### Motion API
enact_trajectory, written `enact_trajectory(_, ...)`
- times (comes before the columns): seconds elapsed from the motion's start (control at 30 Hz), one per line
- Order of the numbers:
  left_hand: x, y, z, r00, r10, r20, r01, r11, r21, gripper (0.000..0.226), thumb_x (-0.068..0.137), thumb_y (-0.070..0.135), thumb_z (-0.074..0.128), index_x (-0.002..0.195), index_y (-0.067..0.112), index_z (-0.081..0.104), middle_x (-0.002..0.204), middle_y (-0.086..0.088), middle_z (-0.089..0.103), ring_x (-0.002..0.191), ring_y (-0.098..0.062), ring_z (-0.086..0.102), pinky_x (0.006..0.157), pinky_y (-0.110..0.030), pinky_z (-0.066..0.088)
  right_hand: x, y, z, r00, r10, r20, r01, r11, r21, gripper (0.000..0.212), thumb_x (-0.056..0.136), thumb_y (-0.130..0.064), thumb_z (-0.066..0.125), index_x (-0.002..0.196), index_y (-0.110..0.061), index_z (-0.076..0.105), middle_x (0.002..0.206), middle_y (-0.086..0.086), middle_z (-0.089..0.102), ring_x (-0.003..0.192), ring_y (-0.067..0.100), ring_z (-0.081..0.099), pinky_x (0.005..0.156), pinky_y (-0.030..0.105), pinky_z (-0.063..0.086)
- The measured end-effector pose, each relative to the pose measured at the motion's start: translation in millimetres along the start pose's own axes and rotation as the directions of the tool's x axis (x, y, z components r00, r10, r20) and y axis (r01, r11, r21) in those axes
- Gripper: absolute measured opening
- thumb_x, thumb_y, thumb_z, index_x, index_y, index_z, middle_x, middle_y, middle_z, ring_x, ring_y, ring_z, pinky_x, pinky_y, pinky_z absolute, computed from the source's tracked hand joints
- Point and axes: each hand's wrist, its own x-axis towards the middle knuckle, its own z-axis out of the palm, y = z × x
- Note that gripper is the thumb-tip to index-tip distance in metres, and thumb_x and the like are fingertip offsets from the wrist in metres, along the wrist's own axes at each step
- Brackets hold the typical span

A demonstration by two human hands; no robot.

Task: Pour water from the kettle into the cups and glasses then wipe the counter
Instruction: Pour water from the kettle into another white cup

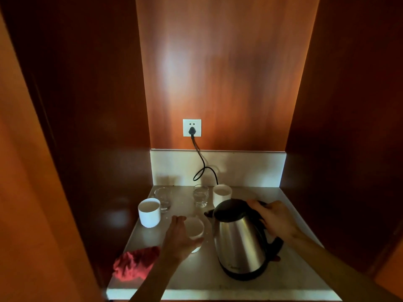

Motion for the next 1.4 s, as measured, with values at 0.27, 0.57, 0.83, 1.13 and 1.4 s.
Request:
enact_trajectory(0.27, -3, -3, 1, 1.0, 0.03, -0.003, -0.03, 0.999, -0.033, 0.087, 0.057, 0.059, 0.082, 0.127, 0.017, 0.05, 0.116, 0.006, 0.046, 0.1, -0.007, 0.051, 0.083, -0.012, 0.038, -4, -8, 0, 1.0, 0.003, -0.02, -0.004, 0.999, -0.042, 0.064, 0.09, -0.051, 0.07, 0.036, -0.021, 0.054, 0.04, -0.001, 0.05, 0.038, 0.013, 0.047, 0.048, 0.026, 0.036)
enact_trajectory(0.57, -9, -6, 5, 0.999, 0.034, -0.017, -0.035, 0.995, -0.097, 0.089, 0.061, 0.062, 0.079, 0.132, 0.02, 0.044, 0.12, 0.006, 0.046, 0.107, -0.008, 0.048, 0.083, -0.014, 0.036, -5, -16, 0, 1.0, -0.004, 0.027, 0.007, 0.994, -0.112, 0.056, 0.093, -0.049, 0.068, 0.047, -0.017, 0.058, 0.039, -0.005, 0.049, 0.034, 0.005, 0.046, 0.04, 0.016, 0.034)
enact_trajectory(0.83, -11, -8, 3, 0.998, 0.032, -0.046, -0.037, 0.993, -0.114, 0.087, 0.058, 0.067, 0.079, 0.126, 0.021, 0.052, 0.117, 0.007, 0.052, 0.103, -0.005, 0.052, 0.08, -0.012, 0.038, -2, -25, 3, 0.996, 0.014, 0.087, -0.001, 0.989, -0.145, 0.056, 0.087, -0.049, 0.073, 0.041, -0.023, 0.054, 0.039, -0.005, 0.051, 0.035, 0.006, 0.047, 0.048, 0.023, 0.038)
enact_trajectory(1.13, -15, -2, -1, 0.997, 0.028, -0.074, -0.037, 0.991, -0.13, 0.078, 0.054, 0.078, 0.072, 0.115, 0.033, 0.058, 0.107, 0.018, 0.05, 0.095, 0.004, 0.049, 0.077, -0.006, 0.035, 6, -32, 11, 0.99, 0.072, 0.123, -0.043, 0.974, -0.224, 0.047, 0.084, -0.055, 0.074, 0.062, -0.014, 0.066, 0.046, -0.004, 0.058, 0.041, 0.009, 0.053, 0.046, 0.023, 0.039)
enact_trajectory(1.4, -16, -1, -5, 0.995, 0.069, -0.073, -0.08, 0.983, -0.163, 0.062, 0.059, 0.063, 0.079, 0.109, 0.042, 0.051, 0.105, 0.018, 0.045, 0.098, 0.001, 0.049, 0.085, -0.011, 0.037, 17, -40, 20, 0.988, 0.094, 0.119, -0.046, 0.932, -0.359, 0.055, 0.078, -0.066, 0.072, 0.067, -0.012, 0.068, 0.05, -0.003, 0.061, 0.042, 0.008, 0.055, 0.05, 0.025, 0.042)
